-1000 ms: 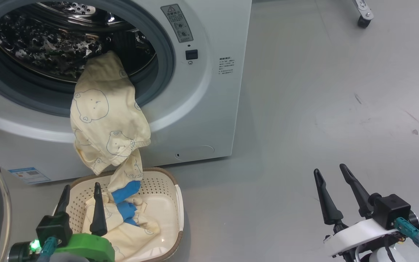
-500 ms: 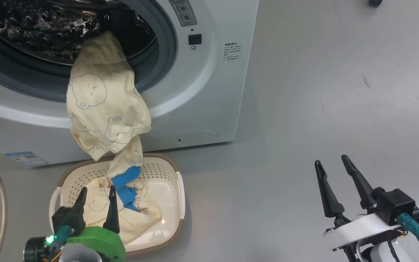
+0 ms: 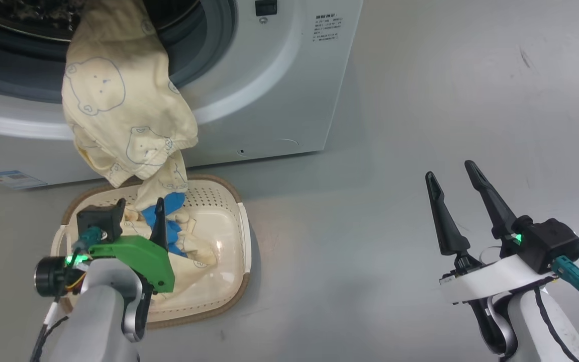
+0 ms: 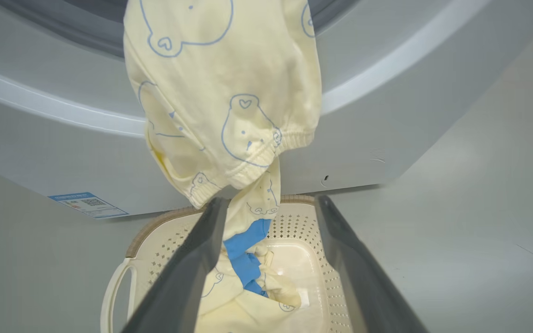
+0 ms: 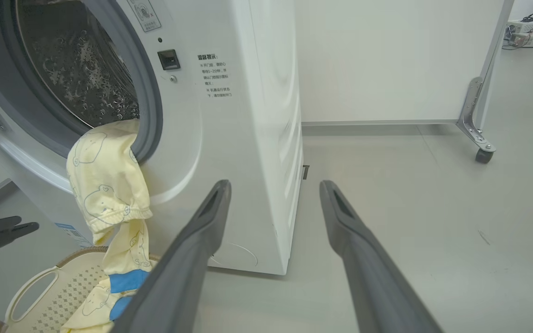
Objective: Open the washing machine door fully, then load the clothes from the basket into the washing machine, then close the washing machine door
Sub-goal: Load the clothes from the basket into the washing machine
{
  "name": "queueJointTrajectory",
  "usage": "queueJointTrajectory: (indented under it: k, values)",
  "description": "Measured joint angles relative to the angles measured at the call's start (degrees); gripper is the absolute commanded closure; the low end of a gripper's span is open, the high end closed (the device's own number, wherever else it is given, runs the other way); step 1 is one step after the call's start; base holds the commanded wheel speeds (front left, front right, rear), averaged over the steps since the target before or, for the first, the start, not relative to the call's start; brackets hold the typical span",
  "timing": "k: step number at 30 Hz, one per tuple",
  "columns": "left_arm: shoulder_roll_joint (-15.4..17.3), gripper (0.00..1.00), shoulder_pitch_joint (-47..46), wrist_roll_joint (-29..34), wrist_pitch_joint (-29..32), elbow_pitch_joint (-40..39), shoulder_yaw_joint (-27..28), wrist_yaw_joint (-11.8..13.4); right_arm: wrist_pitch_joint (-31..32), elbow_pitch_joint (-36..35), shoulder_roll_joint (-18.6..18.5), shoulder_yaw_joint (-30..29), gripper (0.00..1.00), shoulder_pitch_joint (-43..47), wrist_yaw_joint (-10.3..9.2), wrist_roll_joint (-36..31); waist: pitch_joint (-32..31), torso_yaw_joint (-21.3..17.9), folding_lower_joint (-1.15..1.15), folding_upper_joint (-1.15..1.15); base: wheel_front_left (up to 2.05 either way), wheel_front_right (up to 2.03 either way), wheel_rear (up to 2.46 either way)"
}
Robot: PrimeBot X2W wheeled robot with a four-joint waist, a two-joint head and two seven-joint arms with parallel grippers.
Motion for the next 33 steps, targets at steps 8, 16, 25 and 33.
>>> queueJointTrajectory:
  k: [8,16,25,33]
  values:
    - [-0.2,0.0,-8.1,-1.7,3.4,4.9,1.9,0.1,0.0,-0.7,-0.1,1.7,0.0,-3.1,0.0,0.2,5.1,-1.3,0.0,0.0,0.0,0.0,0.0]
    - [2.1,0.0,-14.0,-2.3,5.4,9.2,4.9,1.1,0.0,-1.0,0.3,2.1,0.0,-5.7,0.0,1.3,9.8,-4.0,0.01,0.0,0.0,0.0,0.0]
    - [4.4,0.0,-20.0,-2.8,5.9,12.6,7.5,2.2,0.0,-1.2,1.1,2.5,0.0,-8.2,0.0,2.4,14.5,-7.4,0.01,0.0,0.0,0.0,0.0]
    - [4.5,0.0,-23.2,-3.0,5.1,15.7,8.8,2.8,0.0,-1.2,1.2,1.8,0.0,-9.2,0.0,2.8,17.6,-9.5,0.01,0.0,0.0,0.0,0.0]
